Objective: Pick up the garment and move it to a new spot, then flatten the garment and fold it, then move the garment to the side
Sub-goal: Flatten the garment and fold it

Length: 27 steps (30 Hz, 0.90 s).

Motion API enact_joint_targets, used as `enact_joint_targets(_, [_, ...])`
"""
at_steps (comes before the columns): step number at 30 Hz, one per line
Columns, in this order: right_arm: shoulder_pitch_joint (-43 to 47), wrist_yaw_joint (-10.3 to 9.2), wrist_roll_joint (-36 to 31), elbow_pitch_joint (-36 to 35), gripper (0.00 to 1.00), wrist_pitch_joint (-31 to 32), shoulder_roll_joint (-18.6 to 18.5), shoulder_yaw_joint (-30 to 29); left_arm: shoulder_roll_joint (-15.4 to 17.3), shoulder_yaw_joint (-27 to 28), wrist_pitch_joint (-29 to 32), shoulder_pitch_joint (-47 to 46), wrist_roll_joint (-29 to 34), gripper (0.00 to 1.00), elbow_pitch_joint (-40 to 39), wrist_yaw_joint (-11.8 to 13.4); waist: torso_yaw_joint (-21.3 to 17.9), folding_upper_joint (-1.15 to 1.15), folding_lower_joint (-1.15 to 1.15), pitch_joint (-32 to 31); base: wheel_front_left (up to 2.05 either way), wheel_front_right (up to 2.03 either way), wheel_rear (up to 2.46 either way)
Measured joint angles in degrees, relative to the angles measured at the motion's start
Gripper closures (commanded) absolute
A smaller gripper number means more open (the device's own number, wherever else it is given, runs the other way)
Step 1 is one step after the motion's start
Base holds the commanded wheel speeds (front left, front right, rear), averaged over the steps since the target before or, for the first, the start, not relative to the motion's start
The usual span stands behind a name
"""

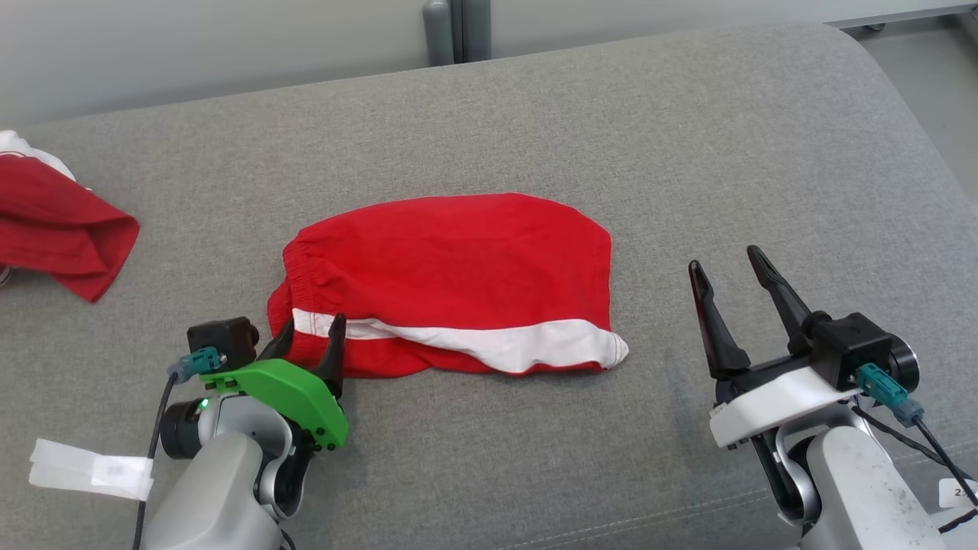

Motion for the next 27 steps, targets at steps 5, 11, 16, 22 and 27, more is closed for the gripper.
enact_joint_targets(5, [0.0, 0.0, 0.0, 0.2, 0.0, 0.0, 0.0, 0.0, 0.0, -0.5, 0.1, -1.4, 0.8, 0.0, 0.2, -0.5, -0.9, 0.0, 0.0, 0.5, 0.0, 0.0, 0.0])
enact_joint_targets(11, [0.0, -0.01, 0.0, 0.3, 0.0, 0.0, 0.2, -0.7, 0.0, -1.5, 0.9, -2.1, 1.3, 0.68, 1.4, -0.5, -1.3, 0.0, 0.0, 0.8, 0.0, 0.0, 0.0])
enact_joint_targets(16, [0.0, -0.01, 0.0, 0.2, 0.0, 0.0, 0.3, -1.1, 0.2, -1.4, 1.3, -2.4, 1.3, 1.0, 1.5, -0.5, -1.2, 0.0, 0.0, 0.8, 0.0, 0.0, 0.0])
enact_joint_targets(22, [0.0, 0.01, 0.0, 0.4, 0.0, 0.0, 0.2, -1.3, 0.1, -1.1, 0.4, -3.0, 1.1, 1.0, 0.3, -1.6, -0.4, 0.0, 0.0, 0.7, 0.0, 0.0, 0.0])
enact_joint_targets(27, [1.1, 0.76, 0.0, 1.6, 0.0, 0.0, -0.1, 0.0, 0.0, 1.7, -2.0, -2.7, -1.4, 1.0, -2.0, -2.3, 0.6, 0.0, 0.0, 0.7, 0.0, 0.0, 0.0])
